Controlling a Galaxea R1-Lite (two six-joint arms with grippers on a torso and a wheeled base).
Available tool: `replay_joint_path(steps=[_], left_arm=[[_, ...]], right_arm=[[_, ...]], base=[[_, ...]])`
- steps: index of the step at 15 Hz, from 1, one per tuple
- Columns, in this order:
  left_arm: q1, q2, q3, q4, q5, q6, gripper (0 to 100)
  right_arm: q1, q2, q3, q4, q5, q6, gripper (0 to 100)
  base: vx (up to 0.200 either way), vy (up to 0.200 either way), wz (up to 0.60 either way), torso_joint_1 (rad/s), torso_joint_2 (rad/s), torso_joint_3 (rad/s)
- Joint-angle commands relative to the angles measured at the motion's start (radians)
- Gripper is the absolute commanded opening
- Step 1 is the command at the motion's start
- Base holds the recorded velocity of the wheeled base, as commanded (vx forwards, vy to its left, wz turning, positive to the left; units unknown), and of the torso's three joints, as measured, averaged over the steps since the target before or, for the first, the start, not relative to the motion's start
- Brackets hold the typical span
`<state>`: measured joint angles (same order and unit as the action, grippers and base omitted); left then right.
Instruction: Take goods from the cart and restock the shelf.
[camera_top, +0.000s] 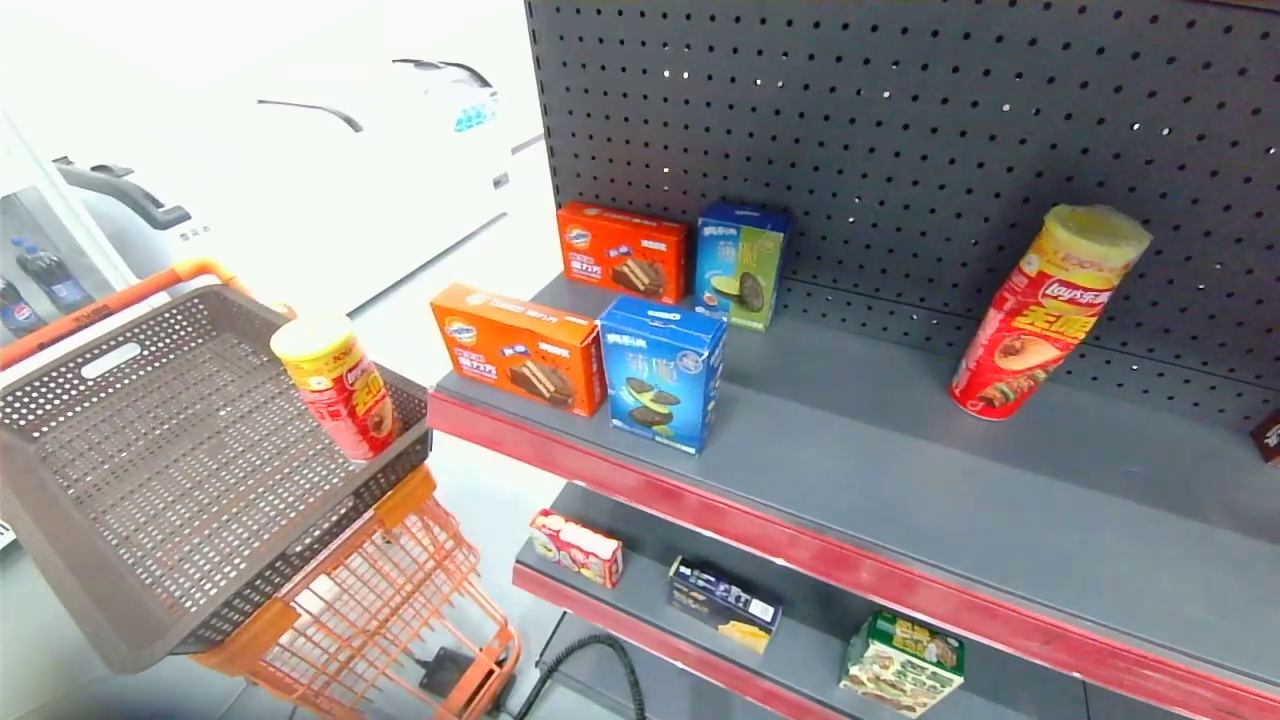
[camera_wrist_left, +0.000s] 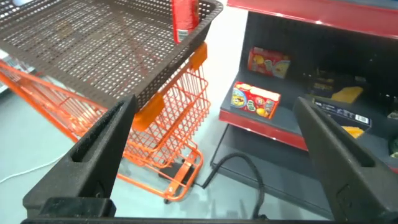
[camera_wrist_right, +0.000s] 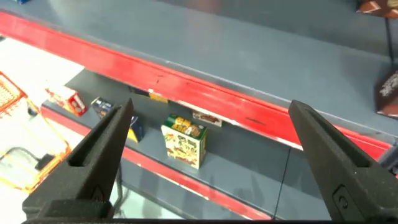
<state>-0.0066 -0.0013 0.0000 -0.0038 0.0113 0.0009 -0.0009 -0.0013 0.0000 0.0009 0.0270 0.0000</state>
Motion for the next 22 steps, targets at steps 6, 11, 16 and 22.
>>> replay_joint_path(steps=[6, 11, 16, 22], left_arm=[[0.000, 0.001, 0.000, -0.001, -0.001, 0.004, 100], [-0.003, 0.129, -0.268, 0.070, 0.015, 0.070, 100], [0.008, 0.543, -0.385, 0.010, 0.036, 0.073, 100], [0.212, 0.995, -0.403, -0.291, -0.080, 0.082, 100]], right_arm=[[0.001, 0.001, 0.000, 0.001, 0.001, 0.000, 100], [0.001, 0.001, 0.000, 0.001, 0.001, 0.000, 100], [0.001, 0.001, 0.000, 0.001, 0.002, 0.000, 100], [0.001, 0.001, 0.000, 0.001, 0.002, 0.000, 100]], base=[[0.000, 0.000, 0.00, 0.000, 0.00, 0.000], [0.000, 0.000, 0.00, 0.000, 0.00, 0.000], [0.000, 0.000, 0.00, 0.000, 0.00, 0.000], [0.000, 0.000, 0.00, 0.000, 0.00, 0.000]])
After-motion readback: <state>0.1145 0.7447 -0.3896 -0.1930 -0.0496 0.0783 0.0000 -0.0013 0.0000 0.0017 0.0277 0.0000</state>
